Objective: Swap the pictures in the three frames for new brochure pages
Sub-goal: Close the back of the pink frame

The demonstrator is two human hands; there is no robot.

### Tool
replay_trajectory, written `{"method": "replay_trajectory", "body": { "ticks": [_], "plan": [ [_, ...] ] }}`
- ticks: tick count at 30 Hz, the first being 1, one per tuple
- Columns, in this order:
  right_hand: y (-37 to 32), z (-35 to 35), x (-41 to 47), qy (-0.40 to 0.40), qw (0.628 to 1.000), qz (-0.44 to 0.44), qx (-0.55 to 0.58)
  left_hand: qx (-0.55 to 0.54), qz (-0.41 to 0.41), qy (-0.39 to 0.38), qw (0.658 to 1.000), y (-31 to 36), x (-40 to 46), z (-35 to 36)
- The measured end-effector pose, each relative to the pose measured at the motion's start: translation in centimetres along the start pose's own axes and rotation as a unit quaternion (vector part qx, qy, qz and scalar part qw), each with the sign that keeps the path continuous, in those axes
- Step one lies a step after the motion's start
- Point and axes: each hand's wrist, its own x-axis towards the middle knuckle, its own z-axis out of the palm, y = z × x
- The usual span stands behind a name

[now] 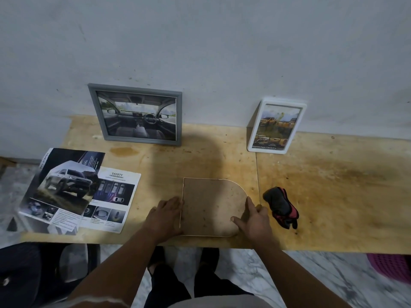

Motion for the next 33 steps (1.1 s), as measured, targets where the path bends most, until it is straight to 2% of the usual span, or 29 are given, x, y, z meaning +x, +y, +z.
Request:
{"method": "replay_trajectory", "body": {
  "ticks": [6,9,12,17,20,25,28,33],
  "plan": [
    [-0.9,-0.6,0.6,-0.024,0.987,-0.022,-0.155,0.009,-0.003,0.038,0.999,0.8,0.2,-0.2],
    [-1.6,-1.1,0.6,-0.023,0.969,-0.038,-0.241,0.006,-0.011,0.039,0.999,0.9,0.5,-0.7],
    [-1.9,-1.1,0.5,-0.021,0.959,-0.050,-0.279,0.008,-0.010,0.028,1.000,1.2,0.9,-1.1],
    [-0.8,-1.1,0.4,-0.024,0.954,-0.131,-0.270,0.070,0.039,-0.006,0.997,1.6,1.4,-0.9],
    [0.9,0.5,-0.3,-0.034,0.950,-0.172,-0.258,0.069,0.040,-0.018,0.997,1.8,1.1,-0.3],
    [2.0,1.5,-0.2,-0.049,0.954,-0.169,-0.244,0.049,0.047,-0.025,0.997,0.9,0.5,2.6],
    [2.1,1.6,0.2,-0.055,0.956,-0.163,-0.237,0.051,0.065,0.008,0.997,-0.1,0.5,3.7],
    [2.1,1.5,0.5,-0.063,0.963,-0.154,-0.211,0.069,0.070,0.009,0.995,-0.3,0.8,4.0]
  ]
}}
